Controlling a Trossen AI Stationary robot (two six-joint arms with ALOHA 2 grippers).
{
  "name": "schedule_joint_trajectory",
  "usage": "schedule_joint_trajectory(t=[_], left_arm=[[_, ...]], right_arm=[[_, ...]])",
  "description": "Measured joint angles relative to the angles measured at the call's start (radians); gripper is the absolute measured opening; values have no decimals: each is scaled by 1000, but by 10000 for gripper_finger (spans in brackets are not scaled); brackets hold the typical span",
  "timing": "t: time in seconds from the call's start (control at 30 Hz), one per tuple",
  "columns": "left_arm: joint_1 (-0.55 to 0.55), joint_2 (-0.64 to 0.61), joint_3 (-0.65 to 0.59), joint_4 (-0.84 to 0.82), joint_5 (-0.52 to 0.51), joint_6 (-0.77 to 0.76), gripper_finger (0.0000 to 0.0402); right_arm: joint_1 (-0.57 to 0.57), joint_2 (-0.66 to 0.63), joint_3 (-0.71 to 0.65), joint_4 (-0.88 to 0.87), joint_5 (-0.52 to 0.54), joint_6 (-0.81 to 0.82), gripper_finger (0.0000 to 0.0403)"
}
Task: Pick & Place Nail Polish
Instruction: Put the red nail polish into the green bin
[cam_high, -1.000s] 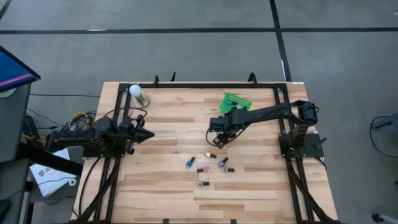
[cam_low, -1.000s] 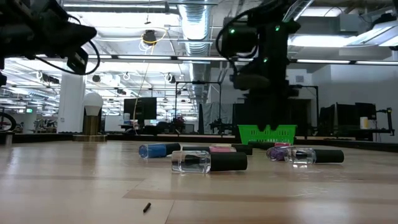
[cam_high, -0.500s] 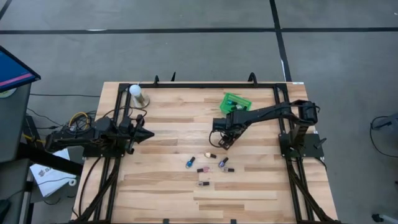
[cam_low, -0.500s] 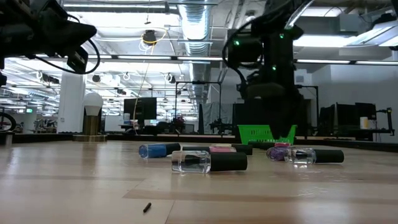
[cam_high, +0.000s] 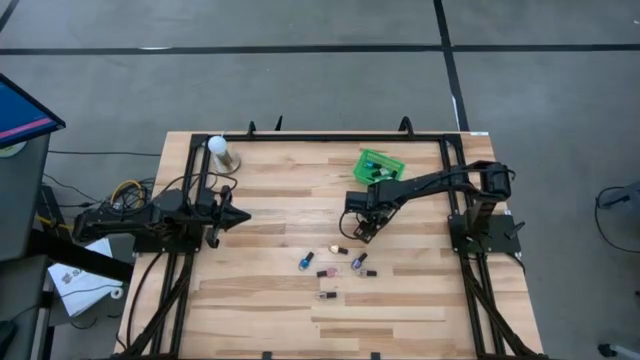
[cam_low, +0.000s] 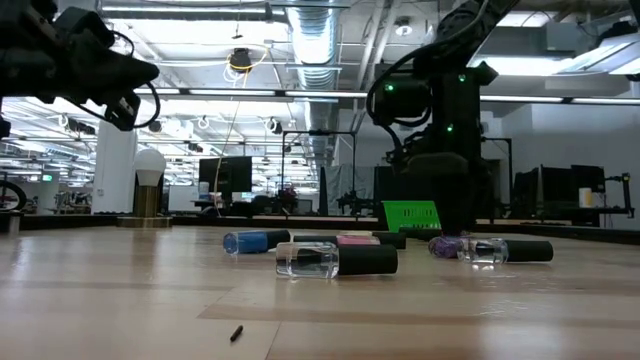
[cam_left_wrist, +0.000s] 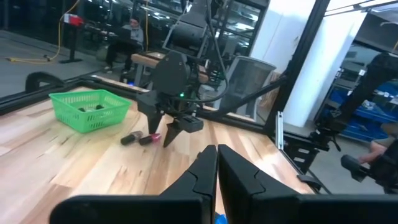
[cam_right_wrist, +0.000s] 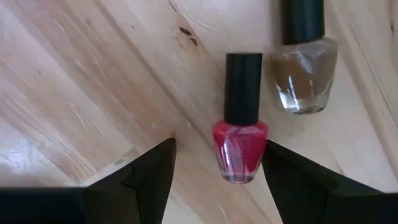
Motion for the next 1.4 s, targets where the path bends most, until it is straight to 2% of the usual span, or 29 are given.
schedule_joint_trajectory(t=[0.2,0.5,0.6,0.87,1.1,1.23,1.4], left_arm=[[0,0,0,-3,0,0,8],[0,0,0,-6,0,0,8],[0,0,0,-7,0,0,8],[0,0,0,-7,0,0,8],[0,0,0,-8,0,0,8],[0,0,0,-8,0,0,8],[1,0,0,-8,0,0,8]], right_arm=[[-21,0,-2,3,-14,-29,215],[-30,0,-1,-7,-14,-37,104],[-30,0,-1,-16,-15,-37,81],[26,1,17,-5,-61,-17,77],[75,1,105,2,-82,-8,75],[64,0,177,0,-84,-46,75],[-7,-3,254,-37,-83,-109,75]])
